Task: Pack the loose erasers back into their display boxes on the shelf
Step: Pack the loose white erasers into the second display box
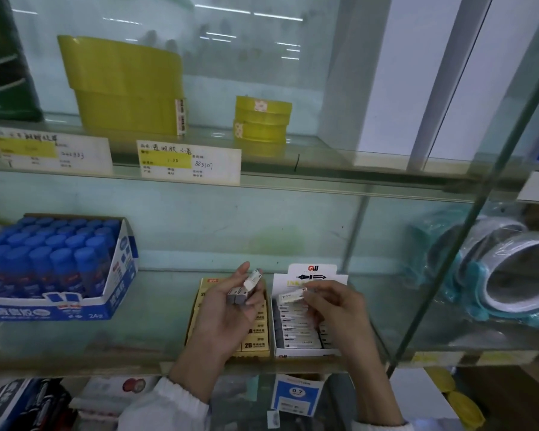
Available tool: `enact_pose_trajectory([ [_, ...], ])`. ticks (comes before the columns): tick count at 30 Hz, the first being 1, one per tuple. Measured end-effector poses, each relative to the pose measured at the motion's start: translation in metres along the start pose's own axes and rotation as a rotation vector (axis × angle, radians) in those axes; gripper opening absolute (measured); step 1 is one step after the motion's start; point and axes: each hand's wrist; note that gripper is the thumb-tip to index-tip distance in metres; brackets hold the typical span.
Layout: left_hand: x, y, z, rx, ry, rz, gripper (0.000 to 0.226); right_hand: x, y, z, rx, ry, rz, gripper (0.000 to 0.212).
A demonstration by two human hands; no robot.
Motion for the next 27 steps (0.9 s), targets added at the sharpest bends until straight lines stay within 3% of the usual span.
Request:
enact_pose_trajectory([
  [6,-0.001,0.001,0.002,-0.007,0.010,0.024,0.042,-0.001,0.003,0.006,-0.006,-0.177,-0.057,0.007],
  [11,-0.002,-0.002,0.002,0.015,-0.025,0.036,0.044,0.000,0.002,0.011,-0.038,-0.285,-0.075,0.024],
  [16,-0.001,-0.003,0.002,0.040,-0.029,0.040,0.040,0.001,-0.001,0.015,-0.086,0.054,0.103,0.003],
  [20,-0.001,-0.001,0.000,0.043,-0.038,0.036,0.031,-0.007,-0.007,0.015,0.026,0.273,0.127,0.025],
  [22,-0.001,0.000,-0.001,0.034,-0.043,0.036,0.033,-0.005,-0.007,0.011,0.039,0.350,0.124,0.027],
  [27,-0.001,0.001,0.000,0.027,-0.043,0.026,0.043,-0.005,-0.008,-0.005,-0.125,0.183,0.035,0.010],
])
Point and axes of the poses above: each hand's wrist, its own y-axis away from the middle knuckle, its own z-axis out of the back of the hand, x = y × z, and after that the axes turned 9 degrees about -z, right-handed
